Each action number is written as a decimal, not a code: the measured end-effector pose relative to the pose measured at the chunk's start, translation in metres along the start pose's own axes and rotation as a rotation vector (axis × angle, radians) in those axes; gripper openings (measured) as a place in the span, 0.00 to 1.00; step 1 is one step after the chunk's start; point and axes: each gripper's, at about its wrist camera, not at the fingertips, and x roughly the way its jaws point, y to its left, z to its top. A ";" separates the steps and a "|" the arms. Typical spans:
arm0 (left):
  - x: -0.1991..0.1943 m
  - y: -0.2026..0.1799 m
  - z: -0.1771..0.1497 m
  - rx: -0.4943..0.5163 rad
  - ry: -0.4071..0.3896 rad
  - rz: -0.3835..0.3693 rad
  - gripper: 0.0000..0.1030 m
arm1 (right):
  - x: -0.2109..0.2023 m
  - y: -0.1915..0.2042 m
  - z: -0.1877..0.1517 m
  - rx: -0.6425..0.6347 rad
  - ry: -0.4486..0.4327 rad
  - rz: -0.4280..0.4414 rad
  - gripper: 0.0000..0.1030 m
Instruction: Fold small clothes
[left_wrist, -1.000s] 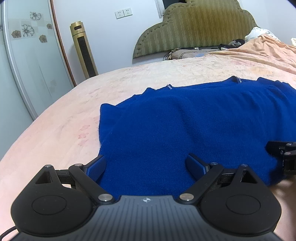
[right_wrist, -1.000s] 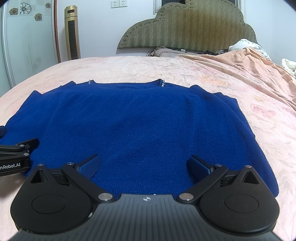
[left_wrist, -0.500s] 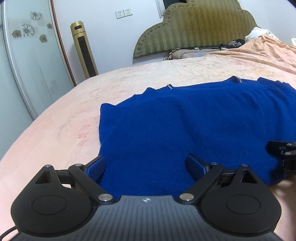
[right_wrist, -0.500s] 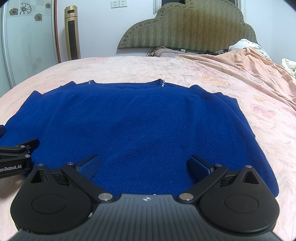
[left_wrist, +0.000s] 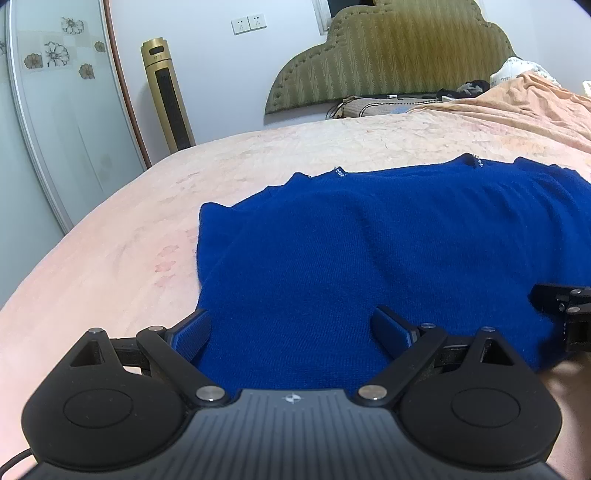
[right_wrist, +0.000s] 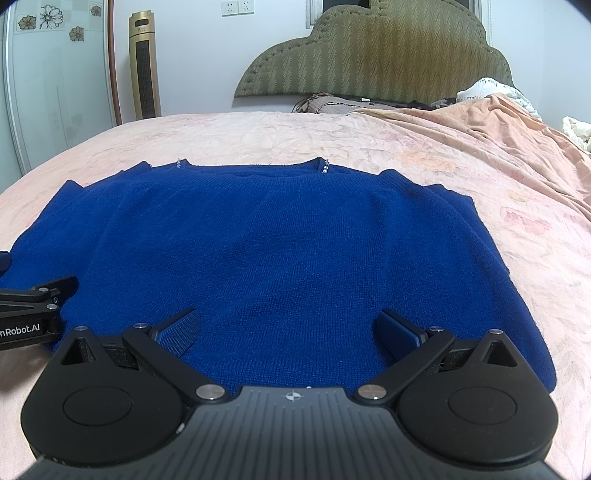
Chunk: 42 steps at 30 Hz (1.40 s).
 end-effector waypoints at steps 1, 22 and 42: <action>0.000 0.002 0.000 -0.006 0.002 -0.011 0.92 | 0.000 0.000 0.000 -0.001 0.001 -0.001 1.00; 0.132 0.177 0.069 -0.423 0.323 -0.623 0.93 | -0.055 0.175 -0.037 -0.688 -0.148 -0.015 0.98; 0.200 0.117 0.122 -0.475 0.408 -0.640 0.11 | -0.006 0.247 -0.020 -0.787 -0.199 0.014 0.10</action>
